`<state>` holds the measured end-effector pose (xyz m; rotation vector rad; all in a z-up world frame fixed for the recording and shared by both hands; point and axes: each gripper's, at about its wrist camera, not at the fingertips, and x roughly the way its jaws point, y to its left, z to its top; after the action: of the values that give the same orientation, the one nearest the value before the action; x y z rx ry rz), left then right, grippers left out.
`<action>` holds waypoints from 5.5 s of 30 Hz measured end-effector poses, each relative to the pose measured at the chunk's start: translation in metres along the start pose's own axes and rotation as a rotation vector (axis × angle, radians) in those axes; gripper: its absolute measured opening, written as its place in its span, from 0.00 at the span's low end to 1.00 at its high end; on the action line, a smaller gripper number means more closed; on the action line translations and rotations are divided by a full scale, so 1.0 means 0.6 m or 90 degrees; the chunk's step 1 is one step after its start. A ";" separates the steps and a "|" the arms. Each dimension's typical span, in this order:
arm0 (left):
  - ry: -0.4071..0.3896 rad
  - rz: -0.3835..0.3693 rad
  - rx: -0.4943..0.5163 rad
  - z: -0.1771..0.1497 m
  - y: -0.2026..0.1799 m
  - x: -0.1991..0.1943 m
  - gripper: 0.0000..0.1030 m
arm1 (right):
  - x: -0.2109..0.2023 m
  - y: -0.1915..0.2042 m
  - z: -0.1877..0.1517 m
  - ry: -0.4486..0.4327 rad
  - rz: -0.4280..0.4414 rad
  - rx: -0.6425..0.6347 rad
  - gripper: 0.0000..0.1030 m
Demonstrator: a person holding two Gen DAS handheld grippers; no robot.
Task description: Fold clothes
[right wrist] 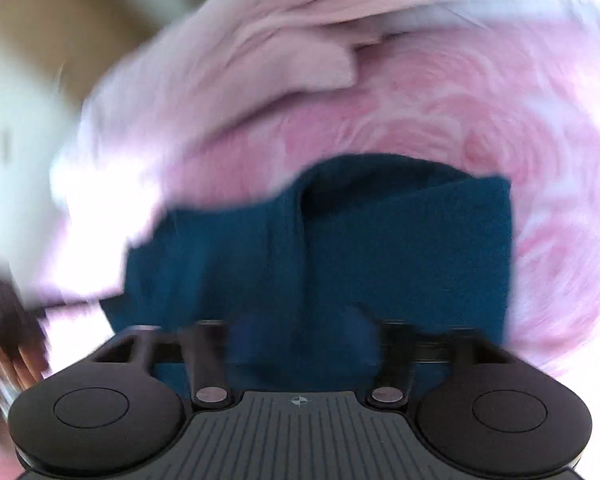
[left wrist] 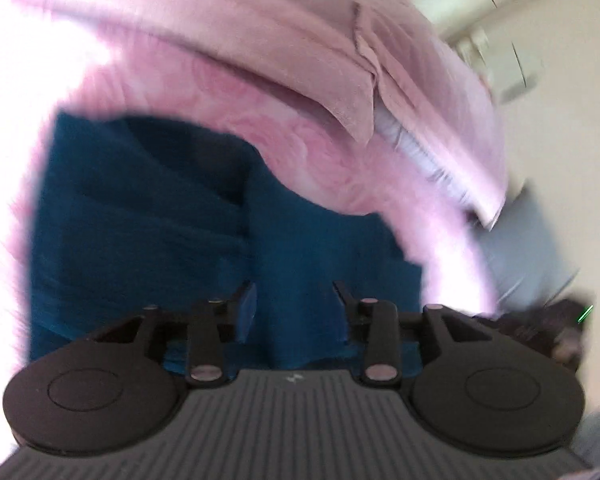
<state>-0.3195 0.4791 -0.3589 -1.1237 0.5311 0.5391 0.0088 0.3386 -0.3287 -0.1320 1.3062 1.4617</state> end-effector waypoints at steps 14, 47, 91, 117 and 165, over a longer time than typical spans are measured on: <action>0.010 0.145 0.184 -0.034 -0.025 0.007 0.07 | 0.069 0.012 -0.063 0.003 -0.090 0.035 0.05; -0.044 0.244 0.344 -0.344 0.029 -0.211 0.12 | -0.119 0.125 -0.408 -0.117 -0.300 -0.223 0.20; -0.235 0.364 0.405 -0.842 -0.144 -0.536 0.41 | -0.332 0.361 -0.944 -0.233 -0.326 -0.221 0.73; -0.111 0.372 0.324 -0.796 -0.057 -0.423 0.41 | -0.216 0.288 -0.904 -0.131 -0.365 -0.213 0.73; -0.026 -0.088 -0.074 -0.481 0.257 -0.362 0.22 | -0.255 -0.141 -0.583 -0.117 0.124 0.180 0.44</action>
<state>-0.6184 0.2329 -0.4232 -1.2477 0.3875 0.4754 -0.0609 -0.0375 -0.4107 0.3163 1.3865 1.3963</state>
